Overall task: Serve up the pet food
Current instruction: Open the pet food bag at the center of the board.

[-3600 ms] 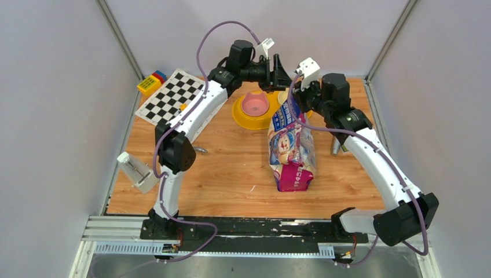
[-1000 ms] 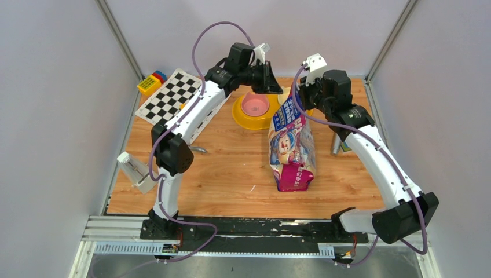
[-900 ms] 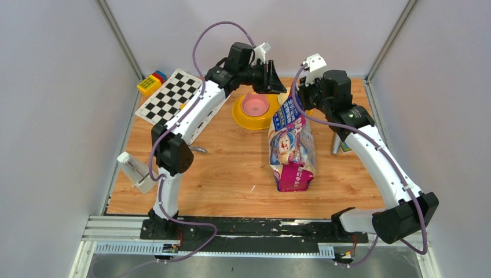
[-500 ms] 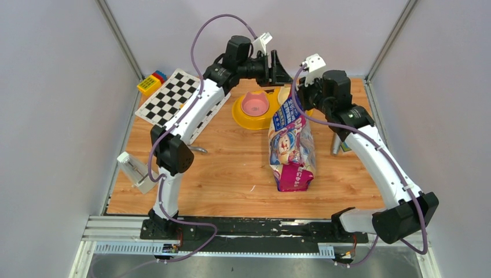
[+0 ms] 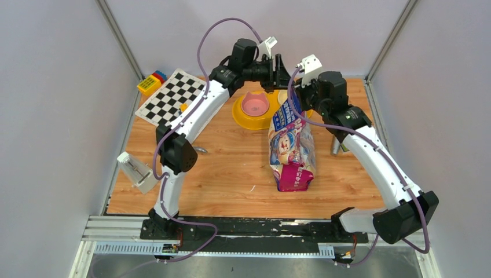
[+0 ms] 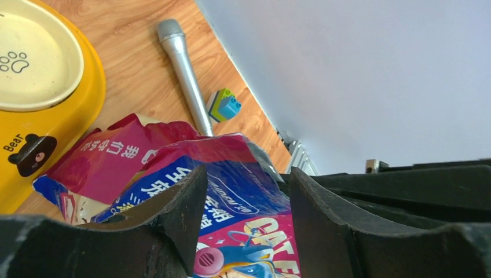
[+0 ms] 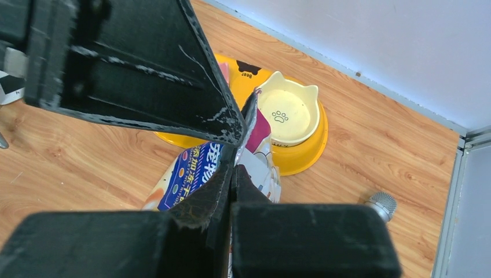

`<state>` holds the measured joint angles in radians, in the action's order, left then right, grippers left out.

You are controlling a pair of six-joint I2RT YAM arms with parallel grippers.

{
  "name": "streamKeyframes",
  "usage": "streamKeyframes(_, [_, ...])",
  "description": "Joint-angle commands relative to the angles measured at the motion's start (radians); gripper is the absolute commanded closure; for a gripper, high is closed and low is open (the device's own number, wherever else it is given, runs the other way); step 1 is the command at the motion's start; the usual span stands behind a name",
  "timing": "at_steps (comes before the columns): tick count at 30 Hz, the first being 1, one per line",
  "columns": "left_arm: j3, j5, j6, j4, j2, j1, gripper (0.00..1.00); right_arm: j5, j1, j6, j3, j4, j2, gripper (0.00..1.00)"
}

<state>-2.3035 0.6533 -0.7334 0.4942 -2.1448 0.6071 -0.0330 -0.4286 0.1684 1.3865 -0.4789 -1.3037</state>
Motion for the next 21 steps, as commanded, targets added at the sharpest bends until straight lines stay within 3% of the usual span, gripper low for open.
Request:
streamKeyframes(1, [-0.027, -0.019, 0.022, 0.013, -0.012, 0.006, 0.39, -0.040, -0.022, 0.028, 0.000, 0.054, 0.015, 1.00])
streamKeyframes(6, [-0.031, -0.019, 0.025, 0.019, -0.013, 0.011, 0.39, -0.069, -0.044, 0.050, -0.010, 0.066, 0.014, 1.00])
streamKeyframes(15, [-0.003, -0.039, 0.053, 0.055, 0.005, 0.010, 0.59, -0.131, -0.067, 0.089, -0.021, 0.090, 0.018, 1.00])
streamKeyframes(21, [0.004, -0.048, 0.064, 0.072, 0.027, 0.008, 0.61, -0.141, -0.067, 0.090, -0.018, 0.093, 0.024, 1.00])
